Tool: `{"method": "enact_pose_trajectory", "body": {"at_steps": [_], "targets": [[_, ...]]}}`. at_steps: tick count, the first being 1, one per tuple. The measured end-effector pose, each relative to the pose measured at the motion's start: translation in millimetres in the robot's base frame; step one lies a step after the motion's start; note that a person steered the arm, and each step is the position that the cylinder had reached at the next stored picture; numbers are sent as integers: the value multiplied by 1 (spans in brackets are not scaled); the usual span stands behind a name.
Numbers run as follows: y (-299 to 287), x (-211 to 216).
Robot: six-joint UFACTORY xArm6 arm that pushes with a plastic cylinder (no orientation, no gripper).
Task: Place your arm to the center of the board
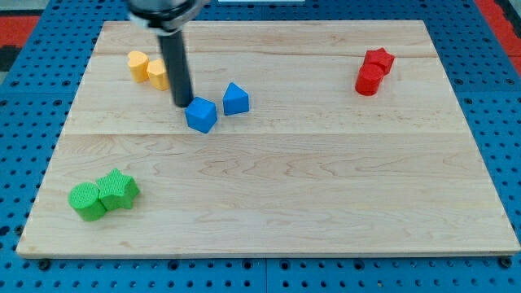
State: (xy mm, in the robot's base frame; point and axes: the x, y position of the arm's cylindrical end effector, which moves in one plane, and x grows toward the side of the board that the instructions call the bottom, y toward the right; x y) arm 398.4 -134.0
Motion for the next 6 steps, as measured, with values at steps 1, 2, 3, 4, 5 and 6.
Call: {"method": "enact_pose_trajectory", "body": {"at_steps": [1, 2, 3, 4, 5, 6], "targets": [[15, 58], [29, 61], [-56, 54], [-22, 38], [52, 38], [100, 38]]}}
